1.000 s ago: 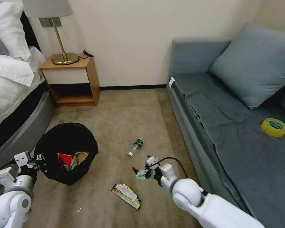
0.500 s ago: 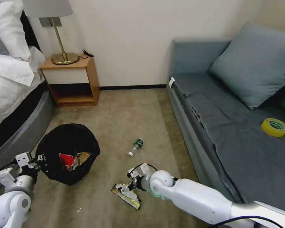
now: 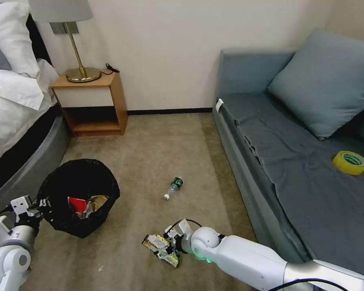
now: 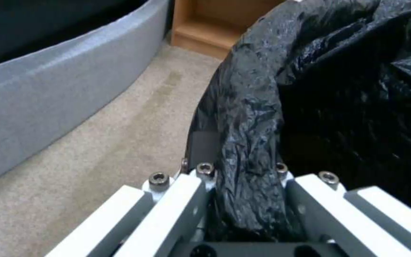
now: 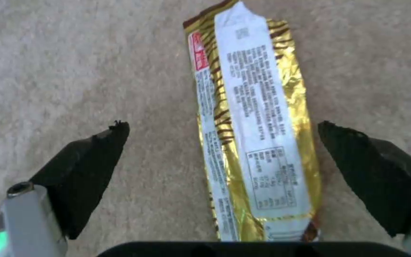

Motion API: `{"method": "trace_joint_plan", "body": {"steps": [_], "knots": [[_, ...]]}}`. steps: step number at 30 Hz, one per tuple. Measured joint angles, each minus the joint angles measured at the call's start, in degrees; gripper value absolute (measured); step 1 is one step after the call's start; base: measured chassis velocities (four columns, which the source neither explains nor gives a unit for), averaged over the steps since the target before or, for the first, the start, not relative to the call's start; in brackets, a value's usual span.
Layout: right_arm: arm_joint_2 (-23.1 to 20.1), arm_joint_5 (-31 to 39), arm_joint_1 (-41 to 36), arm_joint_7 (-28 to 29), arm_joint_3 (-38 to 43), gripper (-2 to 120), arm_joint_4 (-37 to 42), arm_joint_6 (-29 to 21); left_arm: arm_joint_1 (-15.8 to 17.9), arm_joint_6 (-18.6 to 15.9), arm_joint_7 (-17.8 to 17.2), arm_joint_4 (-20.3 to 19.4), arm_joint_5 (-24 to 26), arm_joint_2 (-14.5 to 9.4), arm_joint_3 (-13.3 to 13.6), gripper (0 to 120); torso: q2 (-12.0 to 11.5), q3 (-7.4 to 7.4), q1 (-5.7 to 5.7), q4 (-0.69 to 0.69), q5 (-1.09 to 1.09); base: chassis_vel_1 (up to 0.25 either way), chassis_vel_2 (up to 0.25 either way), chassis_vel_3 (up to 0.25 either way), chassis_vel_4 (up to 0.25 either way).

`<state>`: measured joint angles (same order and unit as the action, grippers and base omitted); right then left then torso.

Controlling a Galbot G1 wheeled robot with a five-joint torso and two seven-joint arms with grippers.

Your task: Pick up the trash bin, then pick up the garbage on the floor and place it into the trash bin.

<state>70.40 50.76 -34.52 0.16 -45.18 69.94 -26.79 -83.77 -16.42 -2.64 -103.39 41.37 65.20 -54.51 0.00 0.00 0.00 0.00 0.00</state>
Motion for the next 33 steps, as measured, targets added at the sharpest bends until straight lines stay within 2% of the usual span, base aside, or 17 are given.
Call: {"method": "trace_joint_plan", "body": {"steps": [7,20,30,33], "knots": [[0.68,-3.12,-0.84,-0.42,0.21,100,-1.63,1.68,-0.22,0.11,0.35,-0.54,-0.04,0.23,0.18,4,0.00,0.00,0.00,0.00,0.00,0.000,0.000,0.000,0.000],[-0.32,-5.53,-2.37,1.34,-1.20,100,2.70,2.68,0.53,0.52,0.42,0.56,-0.26,0.27,0.95,4,0.00,0.00,0.00,0.00,0.00,0.000,0.000,0.000,0.000],[0.80,-12.04,-3.55,1.59,-1.19,100,-0.29,4.25,1.05,0.63,0.53,1.08,-0.26,-0.12,1.24,4,0.00,0.00,0.00,0.00,0.00,0.000,0.000,0.000,0.000],[0.84,-12.32,-3.59,1.59,-1.02,95,-0.59,4.44,1.06,0.65,0.59,1.21,-0.26,-0.12,1.22,4,0.00,0.00,0.00,0.00,0.00,0.000,0.000,0.000,0.000]]}}
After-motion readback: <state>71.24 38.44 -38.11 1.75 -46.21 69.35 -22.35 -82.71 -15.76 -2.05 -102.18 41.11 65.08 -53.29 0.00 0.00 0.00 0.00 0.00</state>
